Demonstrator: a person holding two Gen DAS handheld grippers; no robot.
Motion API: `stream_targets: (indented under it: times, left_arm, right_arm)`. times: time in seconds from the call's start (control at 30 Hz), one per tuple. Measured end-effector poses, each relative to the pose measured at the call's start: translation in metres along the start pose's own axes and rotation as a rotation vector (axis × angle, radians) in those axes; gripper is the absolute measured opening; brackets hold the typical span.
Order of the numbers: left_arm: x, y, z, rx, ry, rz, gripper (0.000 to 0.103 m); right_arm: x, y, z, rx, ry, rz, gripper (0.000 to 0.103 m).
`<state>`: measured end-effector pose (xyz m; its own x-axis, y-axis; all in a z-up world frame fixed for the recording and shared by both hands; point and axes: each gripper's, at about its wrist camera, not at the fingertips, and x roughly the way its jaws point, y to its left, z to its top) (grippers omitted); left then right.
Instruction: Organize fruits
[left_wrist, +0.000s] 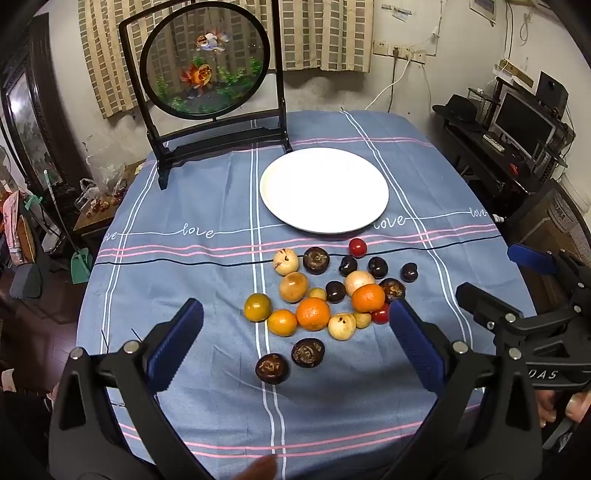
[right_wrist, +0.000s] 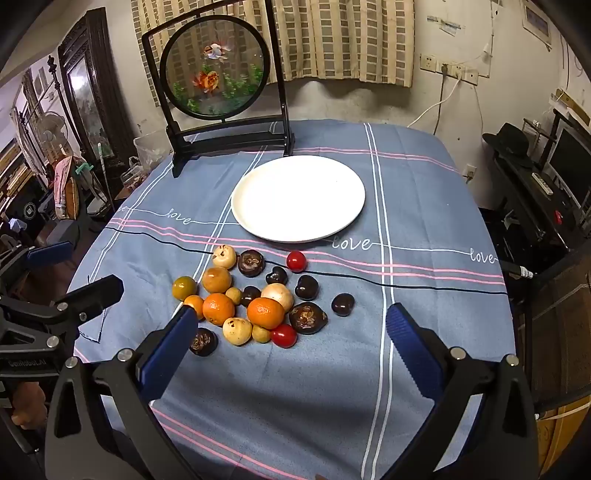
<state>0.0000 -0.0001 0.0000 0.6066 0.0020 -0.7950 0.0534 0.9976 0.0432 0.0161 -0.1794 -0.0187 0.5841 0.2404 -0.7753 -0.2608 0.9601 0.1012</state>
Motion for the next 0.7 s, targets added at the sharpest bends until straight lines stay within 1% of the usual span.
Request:
stream_targets:
  times: [0.53,0.57,0.7]
  left_arm:
    - [-0.0019,0.0021,-0.0010,-0.011,-0.001,-0.001,0.101]
    - [-0.0021,0.0019,-0.0009,-0.009,0.000,-0.001,0.101]
    - [-0.0022,0.0023,-0.0018,-0.006,0.000,-0.001,0.101]
  right_arm:
    - [-0.0020,0.0042,0.0055,0.002,-0.011,0.022,0.102]
    - [-0.0054,0.0019,-0.0003,-0.001,-0.022,0.031,0.102]
    - [-0.0055,0.0011,-0.0002,-0.001,-0.026,0.038,0.102]
